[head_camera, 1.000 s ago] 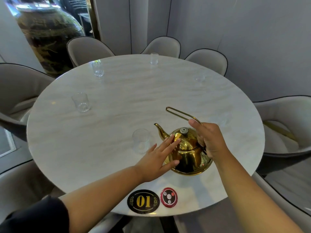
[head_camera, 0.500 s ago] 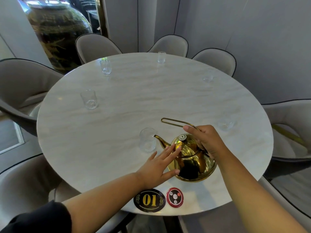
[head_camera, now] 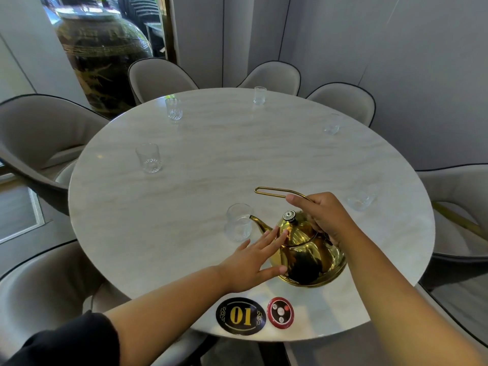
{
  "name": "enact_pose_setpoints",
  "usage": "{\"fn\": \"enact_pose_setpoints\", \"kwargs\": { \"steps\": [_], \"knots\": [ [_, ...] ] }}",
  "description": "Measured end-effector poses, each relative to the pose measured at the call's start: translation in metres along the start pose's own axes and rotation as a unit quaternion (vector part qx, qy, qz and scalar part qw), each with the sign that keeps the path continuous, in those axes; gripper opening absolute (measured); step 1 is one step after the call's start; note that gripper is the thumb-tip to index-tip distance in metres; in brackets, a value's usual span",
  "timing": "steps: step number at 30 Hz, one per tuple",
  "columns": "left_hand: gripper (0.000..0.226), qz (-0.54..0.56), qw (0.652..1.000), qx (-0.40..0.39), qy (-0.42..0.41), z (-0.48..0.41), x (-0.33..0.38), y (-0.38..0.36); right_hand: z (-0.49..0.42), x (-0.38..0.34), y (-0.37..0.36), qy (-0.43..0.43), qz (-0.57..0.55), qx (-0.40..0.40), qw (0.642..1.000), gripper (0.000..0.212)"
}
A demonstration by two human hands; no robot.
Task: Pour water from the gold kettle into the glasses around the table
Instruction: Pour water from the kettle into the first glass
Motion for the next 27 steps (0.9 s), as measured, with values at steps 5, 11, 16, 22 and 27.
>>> {"fn": "enact_pose_setpoints", "kwargs": {
  "steps": [5, 11, 16, 22, 27],
  "knots": [
    [0.067, 0.001, 1.0, -0.004, -0.001, -0.001, -0.002, 0.002, -0.005, -0.002, -0.002, -0.002, 0.019, -0.002, 1.0, 0.052],
    [0.066, 0.01, 1.0, -0.002, 0.001, -0.005, -0.004, 0.003, -0.01, -0.004, -0.003, -0.001, 0.039, -0.007, 0.999, 0.053],
    [0.065, 0.015, 1.0, -0.002, -0.004, -0.005, -0.002, 0.005, -0.013, -0.007, -0.002, -0.001, 0.058, -0.008, 0.998, 0.051],
    [0.065, 0.021, 1.0, 0.001, -0.003, -0.006, -0.002, 0.006, -0.017, -0.009, -0.002, 0.001, 0.068, -0.012, 0.998, 0.053],
    [0.064, 0.027, 1.0, 0.0, -0.002, -0.008, 0.0, 0.006, -0.02, -0.012, -0.001, 0.005, 0.086, -0.02, 0.996, 0.053]
  ]
}}
Point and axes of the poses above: each hand's wrist, its own z-axis away from the middle knuckle, its own y-axis out of the back of the hand, x = y × z, the point moved 4 cm from there along -z, towards the middle knuckle, and after that the axes turned 1 degree about -x, right-handed, at the moved point
